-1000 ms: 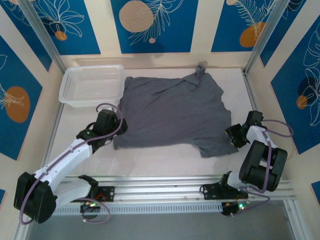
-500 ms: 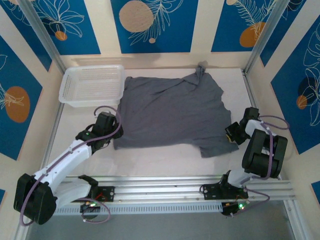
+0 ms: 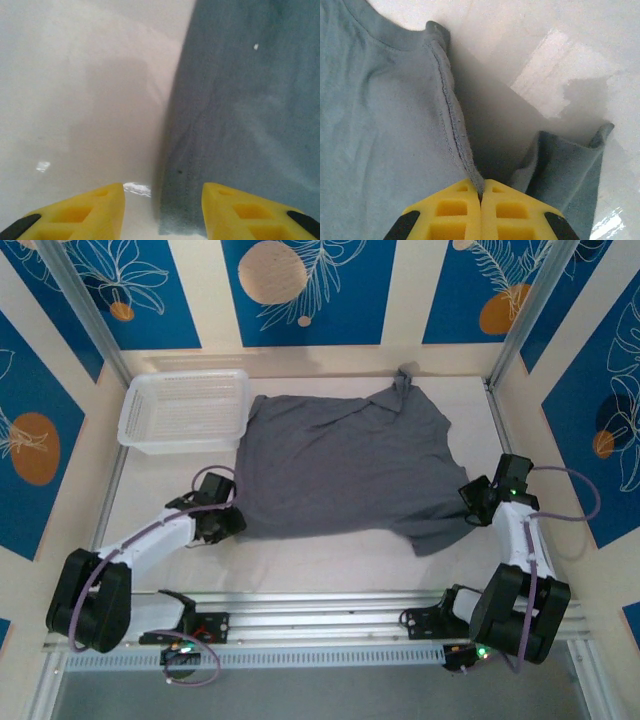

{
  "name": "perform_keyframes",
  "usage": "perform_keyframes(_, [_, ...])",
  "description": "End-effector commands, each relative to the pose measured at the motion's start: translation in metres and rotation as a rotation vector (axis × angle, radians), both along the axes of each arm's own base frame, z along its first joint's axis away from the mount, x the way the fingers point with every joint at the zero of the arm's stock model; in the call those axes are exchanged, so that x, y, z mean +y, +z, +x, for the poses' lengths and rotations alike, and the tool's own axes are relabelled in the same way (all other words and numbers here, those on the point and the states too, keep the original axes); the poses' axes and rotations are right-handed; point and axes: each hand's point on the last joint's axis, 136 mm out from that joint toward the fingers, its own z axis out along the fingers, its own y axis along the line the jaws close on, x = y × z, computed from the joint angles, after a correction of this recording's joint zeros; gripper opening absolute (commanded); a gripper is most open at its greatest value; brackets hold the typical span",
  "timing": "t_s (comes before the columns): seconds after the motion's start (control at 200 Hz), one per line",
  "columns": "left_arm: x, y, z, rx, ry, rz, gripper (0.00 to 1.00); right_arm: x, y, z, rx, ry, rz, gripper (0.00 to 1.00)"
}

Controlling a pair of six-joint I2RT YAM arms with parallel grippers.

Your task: Fold the inside-out t-shirt

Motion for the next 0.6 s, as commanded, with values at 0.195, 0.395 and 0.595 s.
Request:
perform_keyframes(0.195, [-0.015,-0.01,-0.008,0.084,-0.004,-0.096,0.37,0.008,-0.018,-0.009,0.059,-0.02,0.042,0.0])
perform_keyframes(0.395, [-0.033,-0.02,-0.008,0.128,-0.019,-0.192,0.27,0.006,-0.014,-0.007,0.062,-0.02,0.024,0.0])
perform_keyframes(0.595, [-0.025,-0.01,-0.009,0.109,-0.011,-0.163,0.0,0.002,-0.022,-0.021,0.12,-0.078,0.022,0.0])
